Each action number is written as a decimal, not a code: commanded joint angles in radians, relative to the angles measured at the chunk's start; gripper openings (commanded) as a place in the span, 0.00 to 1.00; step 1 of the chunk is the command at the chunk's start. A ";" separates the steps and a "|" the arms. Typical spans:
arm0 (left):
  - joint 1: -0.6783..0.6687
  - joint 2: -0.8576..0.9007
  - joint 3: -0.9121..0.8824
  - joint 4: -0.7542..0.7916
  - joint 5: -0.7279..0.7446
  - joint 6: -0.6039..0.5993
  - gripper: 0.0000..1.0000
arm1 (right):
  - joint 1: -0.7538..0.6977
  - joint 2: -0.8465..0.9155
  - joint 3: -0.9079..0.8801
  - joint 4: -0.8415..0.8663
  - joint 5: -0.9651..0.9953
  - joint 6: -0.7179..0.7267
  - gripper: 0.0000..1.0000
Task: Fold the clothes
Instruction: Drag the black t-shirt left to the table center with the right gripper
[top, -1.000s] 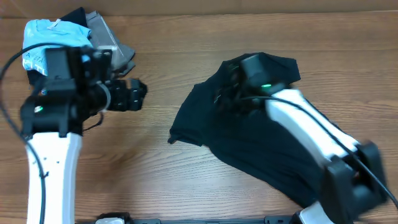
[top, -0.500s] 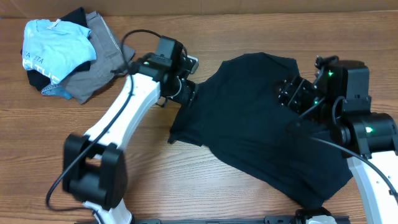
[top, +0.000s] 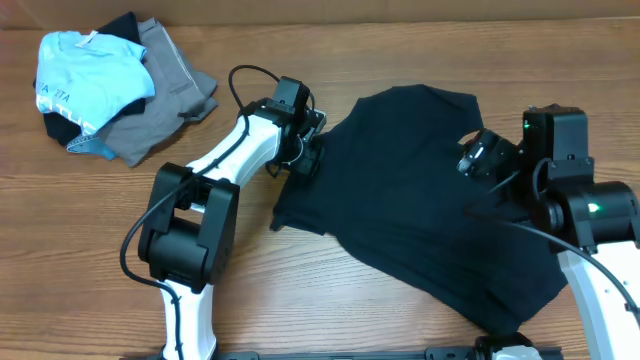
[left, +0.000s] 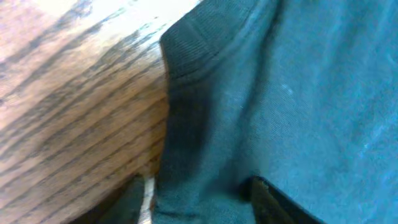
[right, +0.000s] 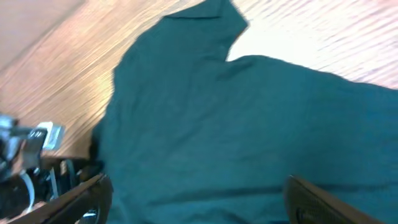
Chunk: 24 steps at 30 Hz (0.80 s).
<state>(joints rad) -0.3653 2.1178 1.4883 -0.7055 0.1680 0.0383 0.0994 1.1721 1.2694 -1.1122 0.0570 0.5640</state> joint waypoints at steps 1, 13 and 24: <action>0.000 0.020 0.013 0.001 -0.075 0.010 0.28 | -0.029 0.032 0.006 -0.004 0.069 0.060 0.92; 0.231 0.016 0.013 -0.153 -0.432 -0.270 0.04 | -0.133 0.171 0.005 -0.061 -0.021 0.046 0.93; 0.417 -0.162 0.013 -0.225 -0.149 -0.166 0.20 | -0.167 0.422 0.000 -0.037 -0.119 -0.127 0.79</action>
<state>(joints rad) 0.0723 2.0758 1.4990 -0.9291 -0.0772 -0.1627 -0.0647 1.5284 1.2694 -1.1603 -0.0425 0.4713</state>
